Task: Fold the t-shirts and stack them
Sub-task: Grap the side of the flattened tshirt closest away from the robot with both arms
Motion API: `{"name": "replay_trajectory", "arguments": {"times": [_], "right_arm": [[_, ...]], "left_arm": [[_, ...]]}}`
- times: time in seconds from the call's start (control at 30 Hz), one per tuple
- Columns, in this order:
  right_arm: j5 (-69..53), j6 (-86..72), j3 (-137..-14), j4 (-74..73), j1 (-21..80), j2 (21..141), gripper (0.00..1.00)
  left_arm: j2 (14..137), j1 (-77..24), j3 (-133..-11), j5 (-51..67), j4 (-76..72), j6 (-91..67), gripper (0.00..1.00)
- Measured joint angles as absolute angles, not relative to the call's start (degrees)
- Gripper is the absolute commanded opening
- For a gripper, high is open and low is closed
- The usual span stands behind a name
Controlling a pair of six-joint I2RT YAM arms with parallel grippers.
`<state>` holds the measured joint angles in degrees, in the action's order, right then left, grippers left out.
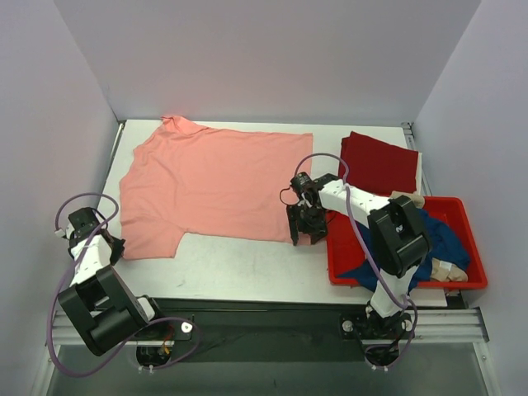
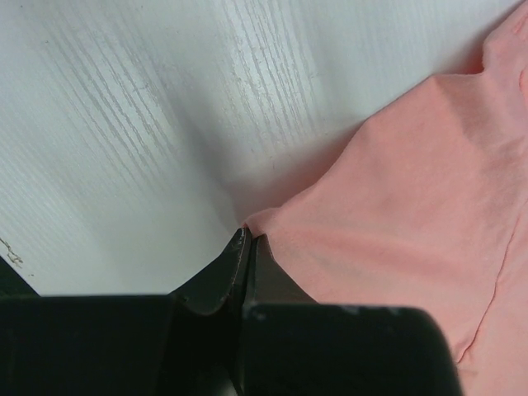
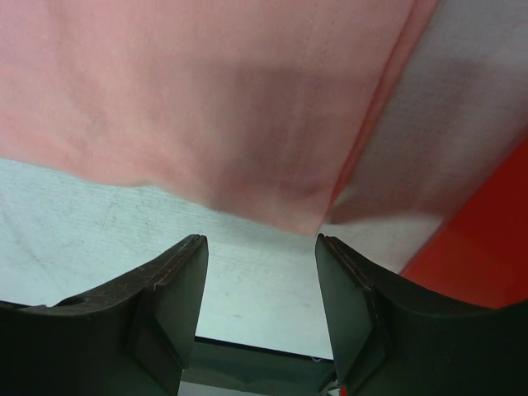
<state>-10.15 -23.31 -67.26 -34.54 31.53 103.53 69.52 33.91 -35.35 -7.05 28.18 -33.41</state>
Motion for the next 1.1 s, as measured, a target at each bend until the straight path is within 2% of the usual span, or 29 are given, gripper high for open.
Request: {"name": "replay_trajectory", "arguments": {"times": [0.37, 0.47, 0.6, 0.7, 1.1], "right_arm": [[-5.9, -26.1, -65.5, -30.4, 31.5, 103.9, 0.50], [-5.2, -26.2, -65.1, -30.0, 31.5, 103.9, 0.44], [-4.8, -25.8, -64.7, -30.1, 31.5, 104.6, 0.12], [-5.4, -25.6, -64.8, -30.4, 31.3, 104.6, 0.03], [-10.8, -22.1, -69.7, -38.7, 31.1, 105.7, 0.01]], "left_arm": [[69.4, 34.2, -35.2, -6.3, 28.0, -32.4, 0.00], [69.4, 34.3, -35.2, -6.1, 28.0, -32.3, 0.00], [69.4, 34.3, -35.2, -6.1, 28.0, -32.3, 0.00], [69.4, 34.5, -35.2, -5.5, 28.1, -32.4, 0.00], [67.3, 35.0, -39.9, -4.2, 32.5, -33.6, 0.00]]}}
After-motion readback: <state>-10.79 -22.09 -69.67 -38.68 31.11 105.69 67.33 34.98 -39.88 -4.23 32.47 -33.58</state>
